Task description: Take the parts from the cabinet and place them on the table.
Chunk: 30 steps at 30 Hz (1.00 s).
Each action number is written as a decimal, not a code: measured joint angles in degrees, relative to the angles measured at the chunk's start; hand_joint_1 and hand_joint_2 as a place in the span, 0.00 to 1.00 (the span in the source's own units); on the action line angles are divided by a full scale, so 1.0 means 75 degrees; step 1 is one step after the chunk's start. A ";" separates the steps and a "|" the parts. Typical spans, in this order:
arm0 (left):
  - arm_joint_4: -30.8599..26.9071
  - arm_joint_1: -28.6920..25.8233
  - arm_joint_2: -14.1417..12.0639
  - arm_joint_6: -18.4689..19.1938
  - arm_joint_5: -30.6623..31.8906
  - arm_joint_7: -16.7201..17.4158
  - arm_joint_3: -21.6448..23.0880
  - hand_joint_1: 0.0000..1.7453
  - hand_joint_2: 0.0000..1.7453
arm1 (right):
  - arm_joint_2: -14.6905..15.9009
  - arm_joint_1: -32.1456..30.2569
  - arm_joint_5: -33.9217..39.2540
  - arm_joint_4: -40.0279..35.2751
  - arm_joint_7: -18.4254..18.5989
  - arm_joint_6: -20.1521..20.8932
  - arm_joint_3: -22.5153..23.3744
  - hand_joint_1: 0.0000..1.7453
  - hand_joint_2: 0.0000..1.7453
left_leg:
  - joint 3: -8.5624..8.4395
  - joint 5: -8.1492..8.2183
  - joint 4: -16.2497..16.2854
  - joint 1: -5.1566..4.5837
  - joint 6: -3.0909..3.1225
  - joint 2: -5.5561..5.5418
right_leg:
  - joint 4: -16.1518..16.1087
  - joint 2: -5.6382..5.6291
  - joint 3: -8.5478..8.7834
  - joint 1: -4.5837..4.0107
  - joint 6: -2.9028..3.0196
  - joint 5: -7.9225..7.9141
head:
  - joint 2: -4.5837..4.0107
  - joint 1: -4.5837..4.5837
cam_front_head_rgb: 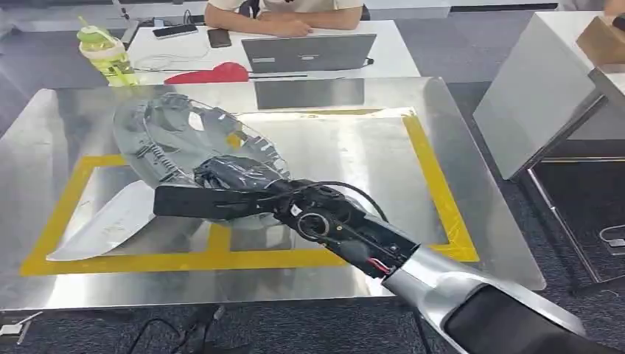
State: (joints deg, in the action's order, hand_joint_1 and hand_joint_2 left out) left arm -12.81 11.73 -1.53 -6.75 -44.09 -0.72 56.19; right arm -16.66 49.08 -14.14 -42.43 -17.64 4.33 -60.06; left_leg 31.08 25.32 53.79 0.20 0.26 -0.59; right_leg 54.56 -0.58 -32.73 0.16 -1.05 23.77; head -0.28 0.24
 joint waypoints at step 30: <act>0.0000 -0.0053 -0.0032 0.0009 -0.0012 -0.0026 0.0000 0.00 1.00 | 0.1017 0.1975 -0.0315 0.0804 0.1262 -0.0734 0.1282 1.00 1.00 | 0.0007 -0.0003 0.0011 -0.0001 -0.0002 0.0014 | -0.0005 -0.0020 -0.0012 -0.0001 -0.0002 -0.0015 | 0.0000 -0.0012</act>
State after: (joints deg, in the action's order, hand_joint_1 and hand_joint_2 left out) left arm -12.81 11.33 -1.77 -6.69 -44.17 -0.92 56.19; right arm -9.03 63.90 -16.50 -36.39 -8.18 -1.18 -50.45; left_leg 31.13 25.30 53.88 0.19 0.25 -0.49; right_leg 54.52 -0.73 -32.82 0.16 -1.07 23.66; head -0.28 0.15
